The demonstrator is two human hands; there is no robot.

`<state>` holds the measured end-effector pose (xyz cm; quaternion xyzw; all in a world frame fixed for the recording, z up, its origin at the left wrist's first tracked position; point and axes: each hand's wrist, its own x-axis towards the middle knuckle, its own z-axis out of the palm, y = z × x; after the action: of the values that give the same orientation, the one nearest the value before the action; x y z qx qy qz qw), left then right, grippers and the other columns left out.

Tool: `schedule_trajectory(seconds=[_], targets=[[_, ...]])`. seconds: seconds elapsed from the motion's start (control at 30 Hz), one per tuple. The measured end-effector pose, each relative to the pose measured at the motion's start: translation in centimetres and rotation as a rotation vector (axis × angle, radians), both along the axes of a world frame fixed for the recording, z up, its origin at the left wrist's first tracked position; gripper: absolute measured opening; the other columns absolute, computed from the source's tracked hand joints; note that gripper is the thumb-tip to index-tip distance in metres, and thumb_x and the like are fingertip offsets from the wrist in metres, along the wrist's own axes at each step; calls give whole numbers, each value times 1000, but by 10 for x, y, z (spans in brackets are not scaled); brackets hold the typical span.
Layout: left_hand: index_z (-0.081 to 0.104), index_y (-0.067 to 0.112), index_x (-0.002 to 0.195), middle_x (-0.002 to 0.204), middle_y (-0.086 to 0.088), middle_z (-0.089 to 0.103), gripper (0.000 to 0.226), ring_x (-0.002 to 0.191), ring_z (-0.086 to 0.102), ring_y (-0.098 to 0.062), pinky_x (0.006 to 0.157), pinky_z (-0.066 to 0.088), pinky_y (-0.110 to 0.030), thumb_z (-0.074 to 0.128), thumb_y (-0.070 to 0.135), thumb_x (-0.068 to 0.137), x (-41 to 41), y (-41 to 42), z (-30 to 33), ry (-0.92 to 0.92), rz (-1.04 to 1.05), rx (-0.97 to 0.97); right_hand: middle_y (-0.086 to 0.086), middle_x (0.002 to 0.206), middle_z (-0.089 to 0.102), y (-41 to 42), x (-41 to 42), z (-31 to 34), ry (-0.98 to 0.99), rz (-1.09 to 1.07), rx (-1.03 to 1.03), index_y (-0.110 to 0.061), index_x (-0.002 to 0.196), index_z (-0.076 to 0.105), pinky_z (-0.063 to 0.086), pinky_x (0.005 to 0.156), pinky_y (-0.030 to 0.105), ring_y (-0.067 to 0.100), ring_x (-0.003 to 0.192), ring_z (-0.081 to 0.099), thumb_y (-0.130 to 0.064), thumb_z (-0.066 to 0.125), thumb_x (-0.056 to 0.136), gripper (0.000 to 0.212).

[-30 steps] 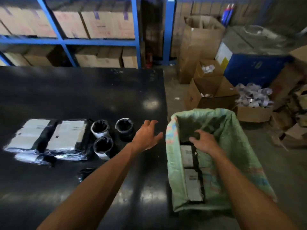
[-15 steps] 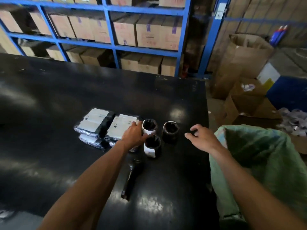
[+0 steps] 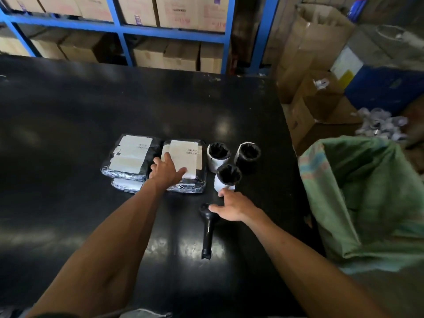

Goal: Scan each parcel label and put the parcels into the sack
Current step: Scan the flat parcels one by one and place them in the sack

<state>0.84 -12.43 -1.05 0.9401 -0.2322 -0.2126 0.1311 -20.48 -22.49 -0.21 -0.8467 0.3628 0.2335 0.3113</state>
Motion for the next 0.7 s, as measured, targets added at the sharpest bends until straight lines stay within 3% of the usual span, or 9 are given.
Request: schedule_trajectory(seconds=[0.17,0.27,0.4,0.5,0.6,0.7], targets=[[11,16,156,145,-28,34,101,133,39,-48,108,35,-56,64,64,84,22,3,-13,130,-12,-59,6,142,56,34,10,-24,41,-233,102,-25,150,37,56,96,45,31,124,60,-72,64,73,94],[5,22,157,146,-29,33,108,133,38,-48,110,34,-54,65,67,80,35,1,-18,176,-22,-112,7,144,54,48,13,-37,21,-348,178,-25,154,27,52,97,37,30,126,59,-68,71,70,104],[-4,28,159,153,-31,25,120,138,34,-48,114,30,-53,74,65,75,50,-8,-15,213,-71,-140,9,139,56,55,18,-53,-58,-506,229,-25,150,34,49,91,29,24,116,59,-36,79,78,86],[-13,40,156,157,-28,22,132,143,27,-45,115,27,-51,81,65,66,66,-14,-12,283,-139,-135,2,128,62,50,20,-53,-96,-575,224,-29,142,45,44,81,22,17,107,59,-28,77,72,77],[-14,57,149,160,-26,19,142,146,21,-44,116,26,-52,83,76,48,80,-16,-12,345,-178,-118,-4,109,72,41,22,-46,-173,-626,278,-32,128,57,54,81,30,16,99,69,-28,76,61,70],[6,60,148,152,-28,24,132,136,36,-46,111,36,-49,88,70,46,81,-21,-9,377,-181,-123,8,92,78,30,23,-29,-316,-712,401,-25,112,66,61,81,43,26,82,75,-20,73,63,50]])
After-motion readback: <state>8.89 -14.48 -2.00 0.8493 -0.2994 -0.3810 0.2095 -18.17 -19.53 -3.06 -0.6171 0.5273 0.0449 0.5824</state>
